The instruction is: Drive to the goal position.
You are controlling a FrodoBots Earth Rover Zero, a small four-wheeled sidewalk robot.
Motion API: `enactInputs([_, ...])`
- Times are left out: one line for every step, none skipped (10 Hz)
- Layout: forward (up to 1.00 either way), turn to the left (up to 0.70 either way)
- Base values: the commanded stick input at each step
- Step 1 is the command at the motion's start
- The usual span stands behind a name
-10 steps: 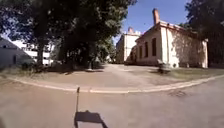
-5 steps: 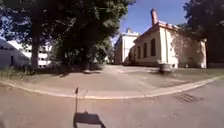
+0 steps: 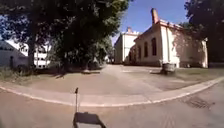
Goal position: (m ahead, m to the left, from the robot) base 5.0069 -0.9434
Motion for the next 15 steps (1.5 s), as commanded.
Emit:
enactInputs([0.70, -0.12])
enactInputs([0.70, -0.12])
enactInputs([0.70, -0.12])
enactInputs([0.70, -0.12])
enactInputs([0.70, -0.11])
enactInputs([0.70, -0.08])
enactInputs([0.70, -0.01])
enactInputs([0.70, 0.00])
enactInputs([0.70, 0.00])
enactInputs([0.70, 0.00])
enactInputs([0.70, 0.00])
enactInputs([0.70, 0.00])
enactInputs([0.70, 0.00])
enactInputs([0.70, 0.00])
enactInputs([0.67, 0.00])
